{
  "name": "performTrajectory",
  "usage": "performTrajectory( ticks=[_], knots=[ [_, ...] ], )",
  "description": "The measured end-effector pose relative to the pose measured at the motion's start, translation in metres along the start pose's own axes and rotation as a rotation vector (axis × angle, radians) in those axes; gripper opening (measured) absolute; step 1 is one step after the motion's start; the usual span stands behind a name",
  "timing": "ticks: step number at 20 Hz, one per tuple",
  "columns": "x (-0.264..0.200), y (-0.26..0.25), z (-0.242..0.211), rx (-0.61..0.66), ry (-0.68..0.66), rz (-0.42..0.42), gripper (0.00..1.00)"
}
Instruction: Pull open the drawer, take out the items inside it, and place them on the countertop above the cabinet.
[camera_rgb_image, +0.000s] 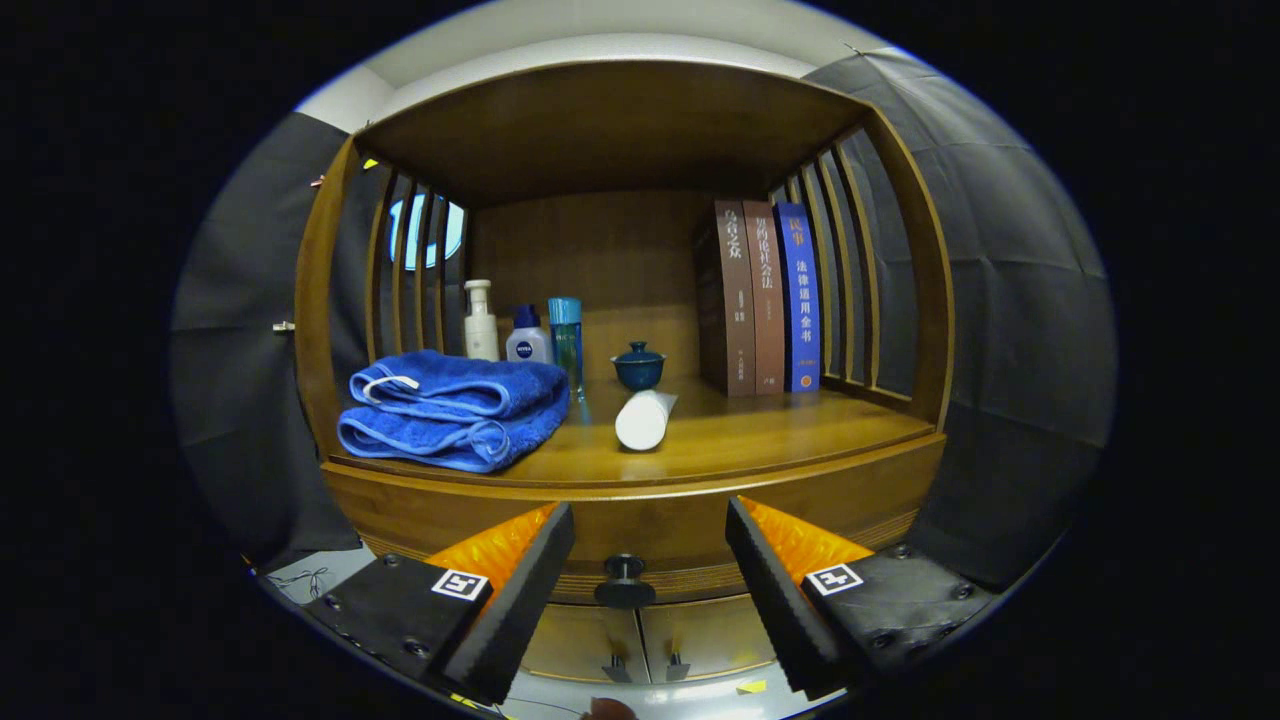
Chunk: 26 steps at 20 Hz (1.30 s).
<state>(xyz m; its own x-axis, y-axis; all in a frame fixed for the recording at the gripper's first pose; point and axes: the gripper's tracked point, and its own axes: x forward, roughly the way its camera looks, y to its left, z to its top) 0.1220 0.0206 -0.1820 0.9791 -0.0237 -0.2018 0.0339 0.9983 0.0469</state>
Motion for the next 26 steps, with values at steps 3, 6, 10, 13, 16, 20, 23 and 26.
performTrajectory(
  ticks=[3,6,10,13,16,20,23,26],
  knots=[
    [-0.022,0.002,0.029,-0.018,-0.027,0.012,0.99],
    [-0.049,0.002,0.062,-0.014,-0.055,0.019,0.99],
    [-0.082,-0.002,0.109,-0.042,-0.083,0.018,0.99],
    [-0.104,-0.011,0.138,-0.064,-0.08,0.001,0.99],
    [-0.126,-0.018,0.167,-0.059,-0.096,-0.007,0.99],
    [-0.155,-0.027,0.195,-0.049,-0.124,-0.013,0.98],
    [-0.173,-0.033,0.207,-0.047,-0.132,-0.025,0.98],
    [-0.185,-0.043,0.201,-0.065,-0.113,-0.052,0.98]
  ],
)
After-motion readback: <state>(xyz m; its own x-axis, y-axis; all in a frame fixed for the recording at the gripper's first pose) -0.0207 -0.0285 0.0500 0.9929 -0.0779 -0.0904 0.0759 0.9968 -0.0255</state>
